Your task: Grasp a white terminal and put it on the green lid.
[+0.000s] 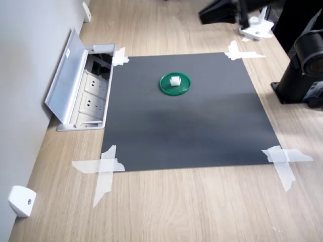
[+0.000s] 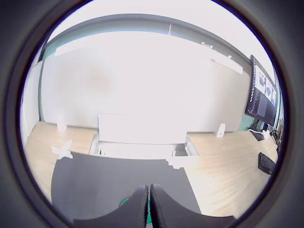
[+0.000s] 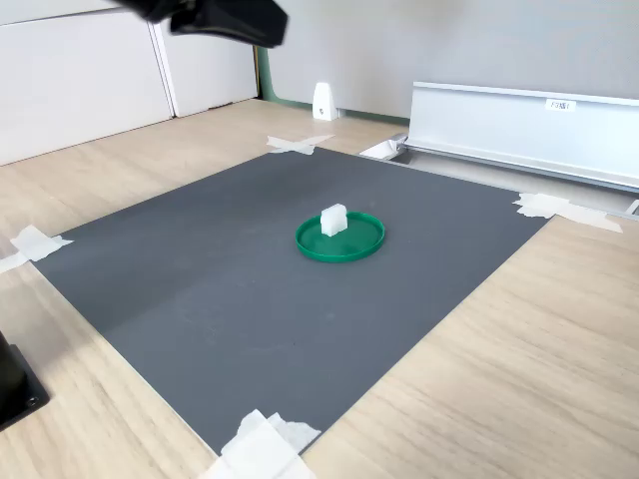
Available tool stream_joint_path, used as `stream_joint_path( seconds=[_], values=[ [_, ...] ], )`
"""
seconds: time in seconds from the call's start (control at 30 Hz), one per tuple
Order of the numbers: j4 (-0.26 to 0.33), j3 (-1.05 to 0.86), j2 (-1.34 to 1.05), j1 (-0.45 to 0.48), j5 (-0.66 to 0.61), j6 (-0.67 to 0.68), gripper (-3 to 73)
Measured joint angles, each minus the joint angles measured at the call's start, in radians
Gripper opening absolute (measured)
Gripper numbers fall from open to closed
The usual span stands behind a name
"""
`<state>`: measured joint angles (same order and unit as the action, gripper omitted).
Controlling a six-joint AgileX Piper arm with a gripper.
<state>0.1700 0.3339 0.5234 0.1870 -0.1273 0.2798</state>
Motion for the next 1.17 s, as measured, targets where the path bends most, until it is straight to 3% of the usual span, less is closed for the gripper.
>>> stream_joint_path(
  seconds=[0.23, 0.53, 1.17],
  values=[
    [0.036, -0.168, -0.208, 0.000, 0.048, -0.046, -0.8],
    [0.005, -0.337, -0.387, 0.000, 0.121, -0.060, -0.8],
    [0.000, -0.337, -0.491, 0.000, 0.105, -0.087, -0.8]
  ],
)
